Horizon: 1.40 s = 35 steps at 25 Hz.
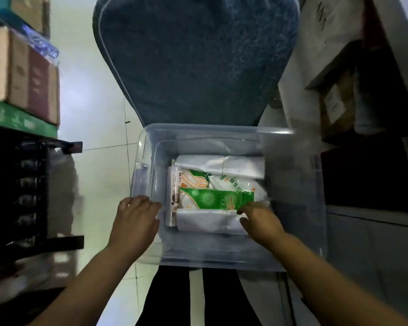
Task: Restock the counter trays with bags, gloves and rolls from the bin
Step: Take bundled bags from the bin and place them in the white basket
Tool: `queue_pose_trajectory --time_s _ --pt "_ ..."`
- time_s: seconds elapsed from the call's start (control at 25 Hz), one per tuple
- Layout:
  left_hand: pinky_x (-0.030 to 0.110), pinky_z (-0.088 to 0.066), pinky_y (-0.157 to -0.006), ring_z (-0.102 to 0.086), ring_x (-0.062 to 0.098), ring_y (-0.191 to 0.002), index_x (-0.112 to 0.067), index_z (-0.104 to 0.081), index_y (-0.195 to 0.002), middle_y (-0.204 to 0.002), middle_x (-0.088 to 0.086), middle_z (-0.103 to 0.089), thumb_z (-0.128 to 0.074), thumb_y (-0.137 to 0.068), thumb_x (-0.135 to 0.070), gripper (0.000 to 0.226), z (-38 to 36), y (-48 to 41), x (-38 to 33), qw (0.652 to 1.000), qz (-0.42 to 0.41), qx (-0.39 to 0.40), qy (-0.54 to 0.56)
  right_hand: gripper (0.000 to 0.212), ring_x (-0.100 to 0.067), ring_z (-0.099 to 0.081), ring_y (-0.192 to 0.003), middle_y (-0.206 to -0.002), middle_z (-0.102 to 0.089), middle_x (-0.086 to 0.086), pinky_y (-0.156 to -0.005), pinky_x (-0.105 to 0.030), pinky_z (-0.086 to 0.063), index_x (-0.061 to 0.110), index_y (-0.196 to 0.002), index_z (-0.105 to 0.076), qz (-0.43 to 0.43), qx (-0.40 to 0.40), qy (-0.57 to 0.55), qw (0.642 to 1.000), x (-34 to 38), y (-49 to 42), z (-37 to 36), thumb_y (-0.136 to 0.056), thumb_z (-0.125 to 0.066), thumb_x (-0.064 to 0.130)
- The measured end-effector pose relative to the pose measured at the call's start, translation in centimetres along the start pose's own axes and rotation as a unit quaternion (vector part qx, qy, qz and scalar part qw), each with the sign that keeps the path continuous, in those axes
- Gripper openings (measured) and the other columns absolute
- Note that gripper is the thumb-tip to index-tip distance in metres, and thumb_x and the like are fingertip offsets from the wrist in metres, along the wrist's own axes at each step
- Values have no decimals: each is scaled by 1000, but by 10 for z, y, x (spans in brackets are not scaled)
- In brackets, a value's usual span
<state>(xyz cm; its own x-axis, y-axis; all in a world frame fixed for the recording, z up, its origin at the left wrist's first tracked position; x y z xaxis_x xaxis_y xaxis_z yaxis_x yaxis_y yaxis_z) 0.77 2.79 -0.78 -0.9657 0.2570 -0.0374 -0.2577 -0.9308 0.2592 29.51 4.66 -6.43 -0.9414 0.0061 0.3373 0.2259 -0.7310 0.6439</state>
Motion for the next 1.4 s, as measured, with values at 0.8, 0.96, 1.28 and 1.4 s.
queue_pose_trajectory --time_s 0.8,0.96,1.28,1.4 --pt "33 -38 -73 -60 22 -82 -24 -70 -83 -73 -9 -67 -67 -74 -18 11 2 -13 -30 949 176 -30 260 14 -33 -63 -73 -76 -68 -7 -53 -31 -34 22 -76 -55 21 -112 17 993 18 14 32 -78 -61 33" --pt "30 -49 -72 -63 15 -87 -15 -58 -108 -99 2 -68 -71 -75 -24 36 3 -40 -79 531 342 113 767 12 -13 -59 -66 -65 -65 3 -57 -27 -42 31 -76 -64 23 -77 -285 955 48 25 57 -78 -71 21" --pt "24 -56 -59 -71 15 -79 -22 -68 -95 -87 -3 -77 -64 -80 -23 16 10 -68 -46 409 360 -46 837 19 -21 -64 -82 -89 -70 -2 -73 -36 -51 19 -96 -63 43 14 -367 929 74 4 29 -79 -71 21" --pt "17 -54 -60 -69 8 -78 -25 -66 -90 -83 -13 -76 -60 -87 -18 9 21 -66 -18 481 374 -150 778 17 -26 -64 -87 -93 -70 -5 -73 -38 -52 20 -97 -63 48 1 -158 986 55 -16 21 -81 -65 22"
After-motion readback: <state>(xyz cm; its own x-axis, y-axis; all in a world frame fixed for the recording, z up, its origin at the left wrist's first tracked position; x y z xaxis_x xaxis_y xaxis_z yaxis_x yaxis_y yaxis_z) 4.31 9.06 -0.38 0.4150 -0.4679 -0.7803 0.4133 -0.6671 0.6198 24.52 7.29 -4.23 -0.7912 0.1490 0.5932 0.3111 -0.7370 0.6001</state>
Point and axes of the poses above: each hand's wrist, its own y-axis away from the middle knuckle, its own z-axis out of the back of the hand, x = y × z, the point moved 3 cm from there along -y, towards the middle knuckle
